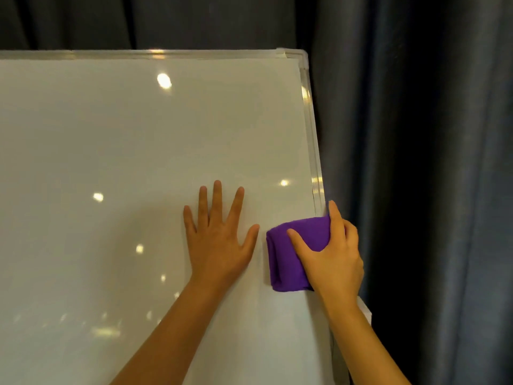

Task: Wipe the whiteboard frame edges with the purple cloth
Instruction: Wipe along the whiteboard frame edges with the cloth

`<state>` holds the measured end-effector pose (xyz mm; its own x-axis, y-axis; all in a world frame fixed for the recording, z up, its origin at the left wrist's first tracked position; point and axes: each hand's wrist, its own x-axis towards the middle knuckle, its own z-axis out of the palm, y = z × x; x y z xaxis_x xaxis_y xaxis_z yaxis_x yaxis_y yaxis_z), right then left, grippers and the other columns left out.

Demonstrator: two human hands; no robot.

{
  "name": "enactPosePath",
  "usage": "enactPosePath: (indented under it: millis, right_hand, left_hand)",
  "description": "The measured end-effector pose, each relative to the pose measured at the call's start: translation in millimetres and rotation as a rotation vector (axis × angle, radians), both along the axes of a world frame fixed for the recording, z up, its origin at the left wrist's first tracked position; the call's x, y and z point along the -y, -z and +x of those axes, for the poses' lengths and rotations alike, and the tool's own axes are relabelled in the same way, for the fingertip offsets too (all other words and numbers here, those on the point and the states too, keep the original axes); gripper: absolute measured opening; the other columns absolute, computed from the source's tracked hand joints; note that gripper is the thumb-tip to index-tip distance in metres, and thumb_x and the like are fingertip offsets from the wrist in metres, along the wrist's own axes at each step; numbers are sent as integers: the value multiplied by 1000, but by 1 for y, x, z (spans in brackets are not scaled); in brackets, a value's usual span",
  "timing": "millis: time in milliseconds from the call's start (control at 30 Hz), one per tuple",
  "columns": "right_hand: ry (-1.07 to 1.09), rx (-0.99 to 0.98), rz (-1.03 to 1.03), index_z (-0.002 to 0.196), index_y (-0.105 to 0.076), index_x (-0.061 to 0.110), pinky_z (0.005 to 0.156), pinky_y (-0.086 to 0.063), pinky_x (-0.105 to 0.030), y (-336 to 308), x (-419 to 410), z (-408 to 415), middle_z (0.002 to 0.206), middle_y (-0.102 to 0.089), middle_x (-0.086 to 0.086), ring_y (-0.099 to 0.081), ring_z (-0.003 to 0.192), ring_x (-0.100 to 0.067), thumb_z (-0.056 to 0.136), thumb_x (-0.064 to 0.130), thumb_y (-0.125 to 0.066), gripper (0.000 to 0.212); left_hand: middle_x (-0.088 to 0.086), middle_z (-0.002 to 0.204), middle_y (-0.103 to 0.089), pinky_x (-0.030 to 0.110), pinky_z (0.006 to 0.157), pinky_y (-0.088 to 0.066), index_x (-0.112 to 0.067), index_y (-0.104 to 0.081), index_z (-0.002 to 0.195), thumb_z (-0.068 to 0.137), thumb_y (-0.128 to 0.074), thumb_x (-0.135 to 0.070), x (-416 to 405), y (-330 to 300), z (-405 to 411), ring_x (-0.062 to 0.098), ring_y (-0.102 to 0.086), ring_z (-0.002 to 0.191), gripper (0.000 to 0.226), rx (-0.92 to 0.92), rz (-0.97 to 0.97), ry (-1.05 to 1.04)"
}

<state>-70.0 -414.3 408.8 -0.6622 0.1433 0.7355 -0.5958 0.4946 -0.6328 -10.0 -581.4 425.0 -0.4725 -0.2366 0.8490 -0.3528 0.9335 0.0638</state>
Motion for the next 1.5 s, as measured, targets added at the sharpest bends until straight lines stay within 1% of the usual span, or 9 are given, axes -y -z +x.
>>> enactPosePath:
  millis: [200, 400, 533, 667, 833, 967, 1133, 1233, 1500]
  right_hand:
    - [-2, -36, 82, 144, -11, 39, 81, -50, -44, 6, -10, 12, 147, -31, -4, -45, 121, -30, 63, 80, -39, 96]
    - [17, -159, 336, 144, -7, 41, 87, -47, -49, -38, -4, -4, 157, -2, 4, -16, 139, -32, 72, 76, -43, 88]
    - [-1, -100, 300, 142, -20, 38, 87, -46, -46, -12, -3, 0, 154, -16, 3, -30, 132, -29, 69, 78, -43, 87]
    - [84, -80, 317, 143, -22, 32, 81, -48, -42, 20, -4, 17, 149, -30, -3, -42, 123, -29, 67, 78, -40, 90]
    - [103, -15, 367, 146, -10, 23, 90, -46, -45, -12, -5, 6, 150, -24, -11, -43, 124, -34, 69, 78, -45, 101]
    - [148, -71, 454, 147, -7, 16, 85, -49, -43, -55, -14, -7, 149, -25, -16, -52, 114, -35, 69, 76, -49, 107]
    - [236, -80, 451, 145, -18, 18, 88, -47, -44, -9, -2, 16, 150, -27, -13, -38, 127, -34, 80, 72, -33, 86]
    - [205, -36, 436, 145, -20, 18, 97, -42, -46, 21, 4, 31, 152, -25, -11, -31, 133, -34, 82, 68, -34, 81]
    - [186, -186, 512, 139, -36, 13, 99, -36, -51, 61, 1, 56, 145, -40, -13, -41, 129, -37, 82, 62, -37, 76]
  left_hand:
    - [10, 158, -9, 51, 115, -7, -26, -15, 150, 87, -17, -61, -13, 26, 18, 31, -4, 145, 72, 17, -7, 6]
    - [12, 157, -15, 53, 114, -14, -24, -22, 148, 89, -21, -54, -17, 46, 26, 32, -9, 145, 67, 44, -6, 15]
    - [12, 157, -15, 52, 114, -13, -24, -22, 149, 90, -19, -56, -15, 47, 26, 32, -9, 145, 67, 44, 0, 14]
    - [11, 157, -13, 50, 114, -10, -25, -18, 149, 90, -21, -55, -11, 50, 28, 30, -7, 145, 66, 27, 2, -4]
    - [8, 158, -1, 50, 115, -6, -27, -8, 149, 91, -16, -55, -11, 56, 28, 29, 2, 145, 65, 53, 20, -7]
    - [9, 158, -2, 50, 116, -4, -25, -8, 149, 91, -11, -56, -15, 57, 28, 29, 4, 145, 66, 75, 24, 5]
    - [14, 157, -15, 52, 114, -11, -22, -19, 149, 93, -11, -55, -18, 57, 29, 34, -9, 144, 66, 48, 4, 24]
    - [13, 158, -11, 53, 114, -12, -23, -13, 149, 92, -16, -53, -12, 57, 29, 33, -6, 145, 64, 59, 2, 27]
    - [12, 158, -5, 50, 116, -4, -25, -7, 150, 92, -22, -53, 3, 62, 36, 33, 0, 145, 66, 88, -48, 58]
